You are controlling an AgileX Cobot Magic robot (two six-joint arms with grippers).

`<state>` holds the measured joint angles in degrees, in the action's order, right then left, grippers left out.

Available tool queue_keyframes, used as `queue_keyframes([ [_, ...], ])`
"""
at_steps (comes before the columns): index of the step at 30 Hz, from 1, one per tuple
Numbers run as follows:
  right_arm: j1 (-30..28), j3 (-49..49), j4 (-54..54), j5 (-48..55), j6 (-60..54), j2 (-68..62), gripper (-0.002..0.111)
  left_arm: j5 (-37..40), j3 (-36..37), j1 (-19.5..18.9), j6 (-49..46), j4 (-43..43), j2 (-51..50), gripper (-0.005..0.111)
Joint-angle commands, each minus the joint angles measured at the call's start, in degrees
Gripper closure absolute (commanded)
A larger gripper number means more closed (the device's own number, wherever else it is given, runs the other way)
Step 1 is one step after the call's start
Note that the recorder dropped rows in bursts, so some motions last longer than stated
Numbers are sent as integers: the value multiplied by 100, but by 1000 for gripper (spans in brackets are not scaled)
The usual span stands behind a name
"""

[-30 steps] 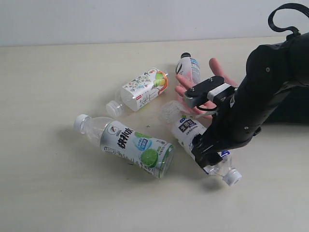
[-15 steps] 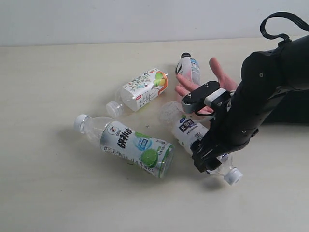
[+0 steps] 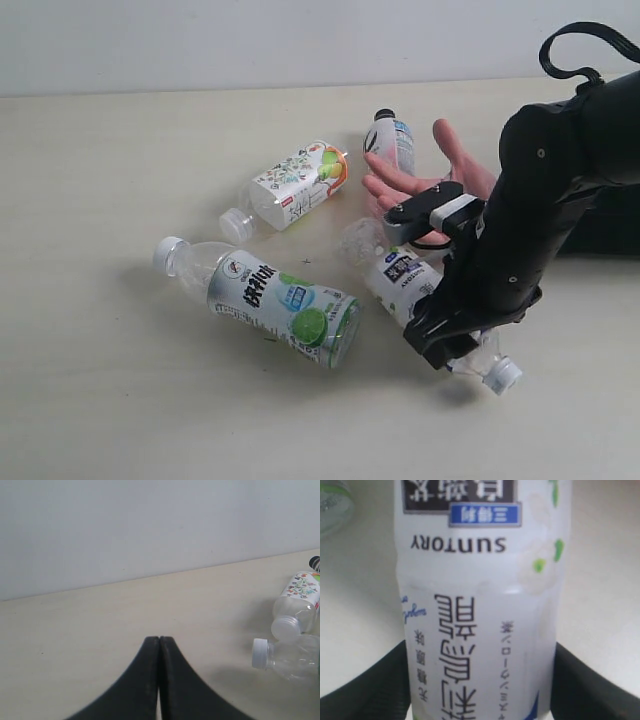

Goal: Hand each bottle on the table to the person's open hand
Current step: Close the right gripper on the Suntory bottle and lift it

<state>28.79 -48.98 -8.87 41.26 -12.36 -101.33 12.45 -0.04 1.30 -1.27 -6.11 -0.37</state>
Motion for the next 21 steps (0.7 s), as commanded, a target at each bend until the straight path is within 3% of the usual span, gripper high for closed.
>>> queue_keyframes([
  [1, 22, -12, -11, 151, 41, 17, 108, -15, 4, -13, -7, 32, 37, 106],
  [21, 22, -12, -163, 1335, 104, 1878, 108, -15, 4, -13, -7, 32, 37, 106],
])
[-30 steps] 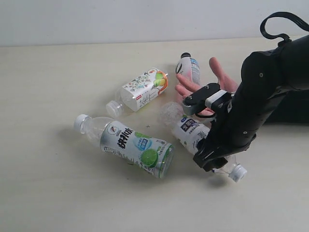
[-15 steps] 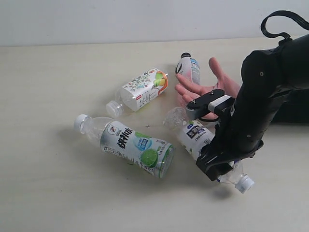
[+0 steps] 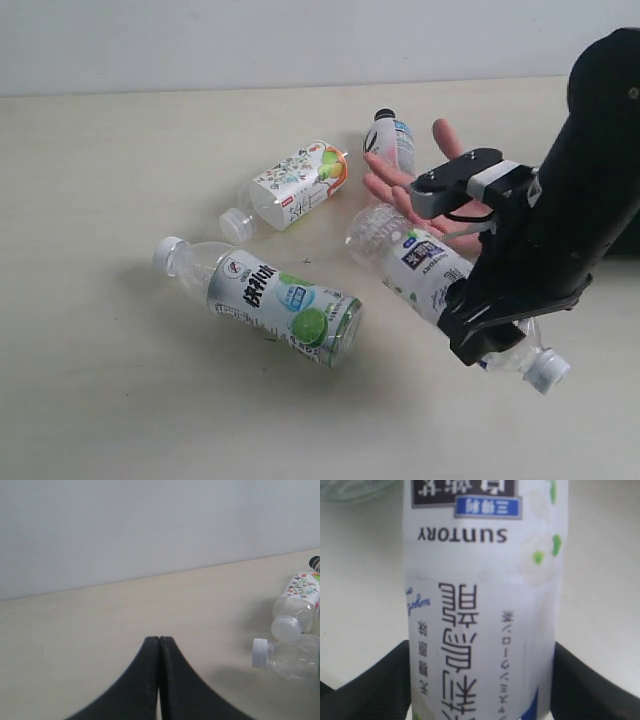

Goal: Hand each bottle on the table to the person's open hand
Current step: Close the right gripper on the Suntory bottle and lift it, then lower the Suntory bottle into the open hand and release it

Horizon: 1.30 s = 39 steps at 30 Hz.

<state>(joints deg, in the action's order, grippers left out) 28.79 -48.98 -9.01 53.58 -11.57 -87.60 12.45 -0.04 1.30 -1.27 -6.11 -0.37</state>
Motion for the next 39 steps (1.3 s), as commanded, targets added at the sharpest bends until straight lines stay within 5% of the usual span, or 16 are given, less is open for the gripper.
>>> queue_keyframes([
  [1, 22, -12, -198, 103, 25, 651, 108, -15, 4, -13, -7, 32, 37, 106],
  [13, 9, -393, 214, -269, 183, 1356, 108, -15, 4, -13, -7, 32, 37, 106],
  [23, -14, -1240, 1442, -238, 1421, 358, 108, -15, 4, -13, -7, 32, 37, 106],
  [39, -560, -1244, 1274, -423, 1441, -942, 108, -15, 4, -13, -7, 32, 37, 106],
])
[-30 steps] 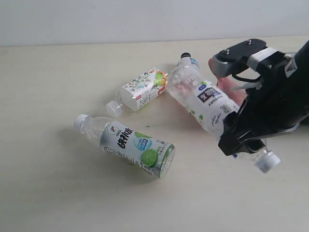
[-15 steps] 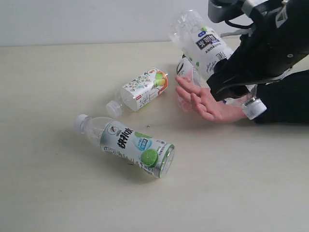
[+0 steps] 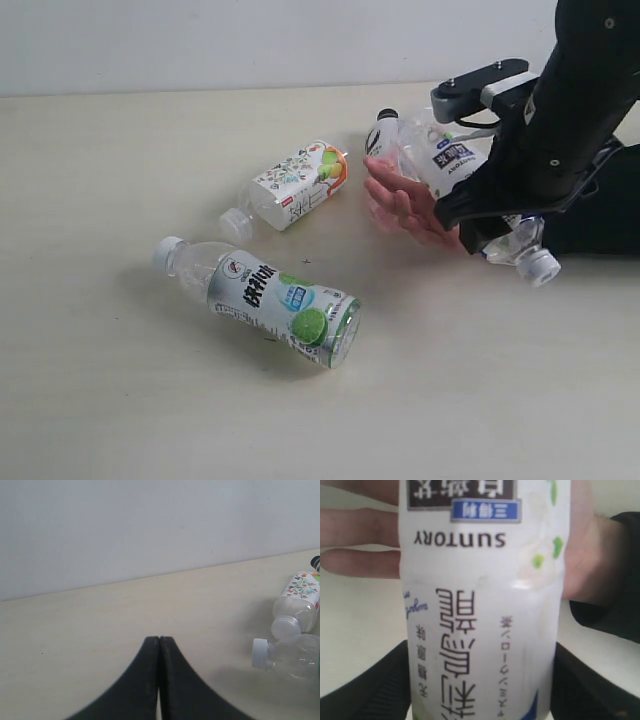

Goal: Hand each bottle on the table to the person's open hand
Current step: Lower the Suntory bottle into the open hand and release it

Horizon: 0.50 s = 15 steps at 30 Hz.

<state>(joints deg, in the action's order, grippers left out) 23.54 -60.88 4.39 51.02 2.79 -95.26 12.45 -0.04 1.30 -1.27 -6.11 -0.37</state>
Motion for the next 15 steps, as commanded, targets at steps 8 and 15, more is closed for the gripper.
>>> queue_keyframes([
  [8, -36, -63, -145, -401, 28, -374, 98, -15, 4, -13, -7, 32, 37, 106],
  [15, -36, -63, -145, -440, 28, -374, 54, -15, 4, -13, -7, 32, 37, 106],
])
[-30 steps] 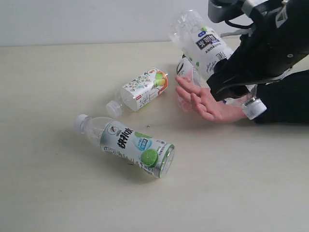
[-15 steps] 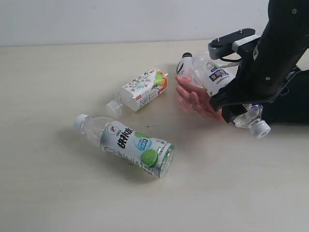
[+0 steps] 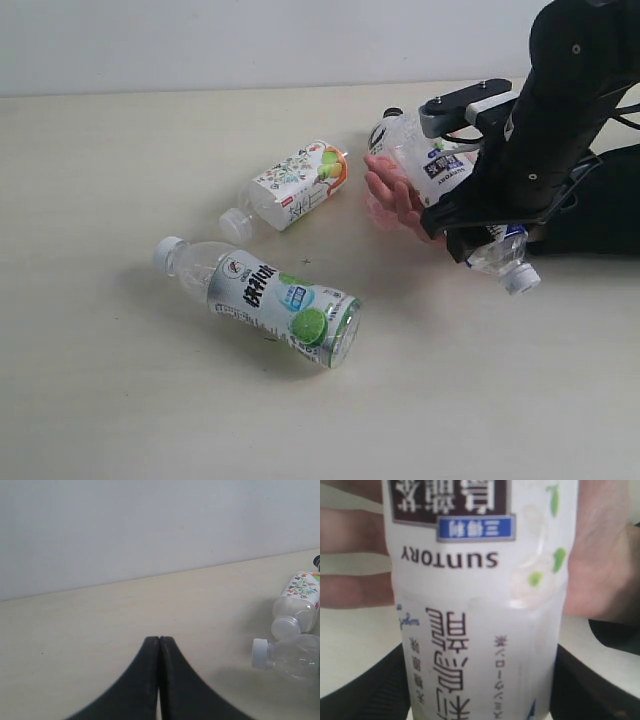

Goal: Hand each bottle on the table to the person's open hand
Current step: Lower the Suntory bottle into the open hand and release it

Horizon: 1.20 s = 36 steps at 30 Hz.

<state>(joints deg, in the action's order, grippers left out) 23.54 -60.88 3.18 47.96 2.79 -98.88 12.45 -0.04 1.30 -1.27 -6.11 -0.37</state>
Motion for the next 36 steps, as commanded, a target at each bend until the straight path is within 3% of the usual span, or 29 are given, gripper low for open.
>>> queue_keyframes([
  [1, -36, -63, -24, -134, 28, -12, 49, -15, 4, -13, -7, 32, 37, 106],
  [5, -24, -63, -24, -122, 28, -12, 29, -15, 4, -13, -7, 32, 37, 106],
  [9, -24, -63, -24, -136, 28, -12, 21, -15, 4, -13, -7, 32, 37, 106],
  [17, -24, -63, 75, -267, 28, 168, 17, -15, 4, -13, -7, 32, 37, 106],
  [26, -24, 55, 7, -269, -174, 1599, 18, -15, 4, -13, -7, 32, 37, 106],
  [28, -24, 288, -17, -333, -279, 2158, 23, -15, 4, -13, -7, 32, 37, 106],
  [30, -24, 671, -83, -504, -341, 2843, 36, -15, 4, -13, -7, 32, 37, 106],
  [36, -24, 2119, -518, -724, -584, 5333, 99, -15, 4, -13, -7, 32, 37, 106],
])
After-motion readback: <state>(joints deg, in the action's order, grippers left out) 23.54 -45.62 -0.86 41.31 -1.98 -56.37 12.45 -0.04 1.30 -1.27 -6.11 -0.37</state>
